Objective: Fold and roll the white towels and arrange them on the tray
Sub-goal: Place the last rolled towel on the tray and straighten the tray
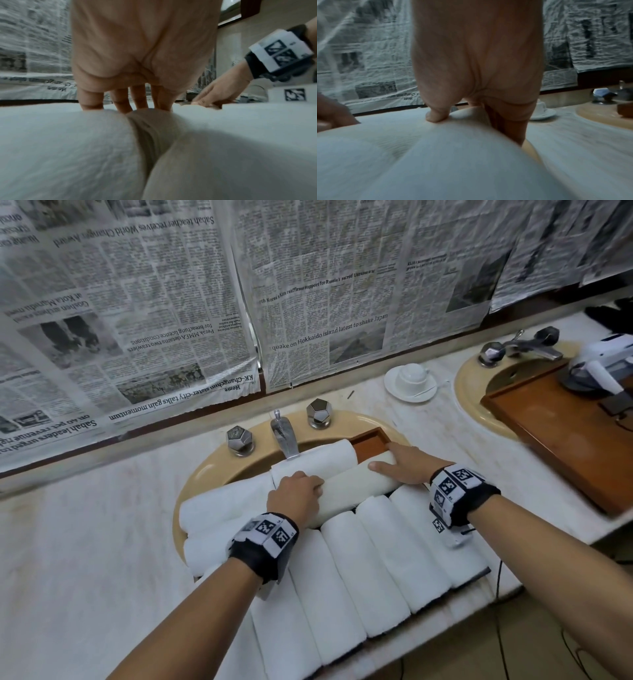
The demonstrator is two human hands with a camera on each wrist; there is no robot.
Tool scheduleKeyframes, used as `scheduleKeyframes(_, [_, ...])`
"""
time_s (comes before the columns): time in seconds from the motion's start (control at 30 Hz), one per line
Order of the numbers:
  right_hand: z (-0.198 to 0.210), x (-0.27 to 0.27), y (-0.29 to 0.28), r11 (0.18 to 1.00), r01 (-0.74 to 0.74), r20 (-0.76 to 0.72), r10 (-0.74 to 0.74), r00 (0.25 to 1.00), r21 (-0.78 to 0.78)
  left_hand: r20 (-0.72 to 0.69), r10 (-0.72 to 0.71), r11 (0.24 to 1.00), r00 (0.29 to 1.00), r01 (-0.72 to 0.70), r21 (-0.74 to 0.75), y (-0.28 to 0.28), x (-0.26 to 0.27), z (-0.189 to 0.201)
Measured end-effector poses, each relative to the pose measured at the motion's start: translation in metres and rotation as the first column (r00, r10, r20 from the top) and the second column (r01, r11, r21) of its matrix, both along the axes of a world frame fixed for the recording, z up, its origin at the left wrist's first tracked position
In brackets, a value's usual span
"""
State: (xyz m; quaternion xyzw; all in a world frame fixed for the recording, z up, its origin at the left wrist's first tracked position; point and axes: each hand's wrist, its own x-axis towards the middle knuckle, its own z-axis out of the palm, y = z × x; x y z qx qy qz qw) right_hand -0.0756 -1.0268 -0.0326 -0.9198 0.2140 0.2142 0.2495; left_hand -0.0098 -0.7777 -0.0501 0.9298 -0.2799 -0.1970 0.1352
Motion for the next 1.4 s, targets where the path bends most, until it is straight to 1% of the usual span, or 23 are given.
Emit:
scheduleKeyframes(0.07, [0.003, -0.003, 0.001, 0.999, 0.026, 0.075, -0.024, 0.997, -0.029, -0.059, 0.018, 0.997, 0.998, -0.022, -0.079, 0.004, 0.002, 0.001])
scheduleKeyframes(0.17, [0.010, -0.017, -0.001, 0.994, 0.105, 0.223, -0.106, 0.969, 0.019, -0.068, 0.041, 0.983, 0.997, -0.053, -0.178, 0.016, -0.001, 0.005])
scheduleKeyframes(0.3, [0.009, -0.050, -0.011, 0.980, 0.184, 0.223, -0.197, 0.955, 0.075, -0.067, 0.021, 0.968, 0.998, -0.037, -0.248, 0.039, -0.006, 0.014])
scheduleKeyframes(0.4, [0.003, -0.085, -0.015, 0.969, 0.213, 0.225, -0.236, 0.945, 0.123, -0.045, 0.067, 0.948, 0.997, -0.078, -0.308, 0.064, -0.015, 0.019])
scheduleKeyframes(0.53, [-0.005, -0.131, -0.006, 0.955, 0.270, 0.228, -0.292, 0.929, 0.122, -0.010, 0.138, 0.909, 0.990, -0.131, -0.395, 0.103, -0.034, 0.025])
scheduleKeyframes(0.6, [-0.008, -0.151, 0.002, 0.950, 0.291, 0.213, -0.310, 0.927, 0.116, 0.009, 0.148, 0.906, 0.989, -0.131, -0.403, 0.124, -0.044, 0.026])
scheduleKeyframes(0.7, [-0.010, -0.178, 0.018, 0.950, 0.292, 0.224, -0.311, 0.924, 0.114, 0.049, 0.124, 0.920, 0.991, -0.096, -0.381, 0.156, -0.061, 0.020])
scheduleKeyframes(0.83, [-0.020, -0.208, 0.035, 0.941, 0.326, 0.276, -0.338, 0.900, 0.090, 0.050, 0.177, 0.926, 0.983, -0.149, -0.347, 0.205, -0.097, 0.005])
scheduleKeyframes(0.9, [-0.027, -0.218, 0.041, 0.927, 0.360, 0.282, -0.375, 0.883, 0.106, 0.004, 0.240, 0.917, 0.971, -0.226, -0.328, 0.227, -0.117, -0.002])
scheduleKeyframes(0.97, [-0.030, -0.225, 0.048, 0.895, 0.421, 0.274, -0.446, 0.852, 0.147, -0.087, 0.320, 0.898, 0.943, -0.331, -0.289, 0.244, -0.130, -0.009])
scheduleKeyframes(1.03, [-0.033, -0.230, 0.053, 0.864, 0.466, 0.287, -0.503, 0.815, 0.191, -0.225, 0.403, 0.851, 0.887, -0.453, -0.264, 0.254, -0.141, -0.015])
scheduleKeyframes(1.1, [-0.037, -0.236, 0.057, 0.847, 0.490, 0.323, -0.531, 0.783, 0.206, -0.321, 0.439, 0.806, 0.839, -0.526, -0.271, 0.255, -0.149, -0.017])
scheduleKeyframes(1.2, [-0.047, -0.245, 0.066, 0.813, 0.541, 0.371, -0.580, 0.725, 0.215, -0.382, 0.440, 0.758, 0.813, -0.564, -0.327, 0.249, -0.154, -0.012])
scheduleKeyframes(1.3, [-0.057, -0.257, 0.081, 0.784, 0.566, 0.429, -0.615, 0.661, 0.253, -0.412, 0.448, 0.716, 0.793, -0.595, -0.366, 0.248, -0.150, -0.010])
scheduleKeyframes(1.4, [-0.059, -0.266, 0.106, 0.777, 0.581, 0.399, -0.625, 0.671, 0.242, -0.467, 0.433, 0.686, 0.771, -0.618, -0.384, 0.257, -0.148, -0.017])
